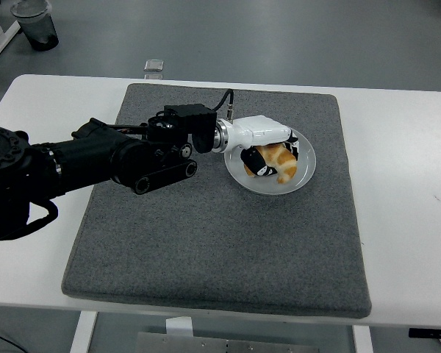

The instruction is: Place the bread on the plate

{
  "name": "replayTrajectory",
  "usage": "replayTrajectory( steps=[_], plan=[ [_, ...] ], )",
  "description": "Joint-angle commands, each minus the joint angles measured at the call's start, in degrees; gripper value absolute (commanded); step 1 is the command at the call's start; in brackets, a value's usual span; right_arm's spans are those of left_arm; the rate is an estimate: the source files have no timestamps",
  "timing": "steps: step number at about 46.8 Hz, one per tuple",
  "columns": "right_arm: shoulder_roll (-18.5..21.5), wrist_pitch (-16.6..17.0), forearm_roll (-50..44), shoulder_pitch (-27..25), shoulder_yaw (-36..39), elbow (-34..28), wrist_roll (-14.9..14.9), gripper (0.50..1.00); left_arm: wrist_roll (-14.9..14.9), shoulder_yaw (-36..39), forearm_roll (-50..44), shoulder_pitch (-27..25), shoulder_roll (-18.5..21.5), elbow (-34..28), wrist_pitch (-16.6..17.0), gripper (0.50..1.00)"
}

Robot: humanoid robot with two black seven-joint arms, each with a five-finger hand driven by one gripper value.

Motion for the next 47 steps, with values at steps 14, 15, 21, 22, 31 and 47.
replayTrajectory(
  steps=[14, 15, 21, 22, 31, 47],
  plan=[
    [0.0, 0.0, 0.0, 0.0, 0.0, 0.0, 0.0, 0.932, 0.07, 2.83, -0.01, 0.15, 0.02, 0.78, 0.0, 0.5],
    [0.0, 0.0, 0.0, 0.0, 0.0, 0.0, 0.0, 0.932, 0.07, 2.92, -0.01, 0.15, 0.02, 0.96, 0.0, 0.5],
    [0.0, 0.0, 0.0, 0.0, 0.0, 0.0, 0.0, 0.932, 0.07, 2.92, -0.01, 0.15, 0.02, 1.57, 0.0, 0.5],
    [0.0, 0.0, 0.0, 0.0, 0.0, 0.0, 0.0, 0.932, 0.07, 2.92, -0.01, 0.15, 0.02, 1.66, 0.0, 0.5],
    [0.0, 0.0, 0.0, 0.0, 0.0, 0.0, 0.0, 0.932, 0.07, 2.92, -0.01, 0.41, 0.02, 1.66, 0.0, 0.5],
    [0.0, 0.0, 0.0, 0.0, 0.0, 0.0, 0.0, 0.93, 0.07, 2.83, -0.18, 0.41, 0.02, 2.01, 0.0, 0.5]
  ],
)
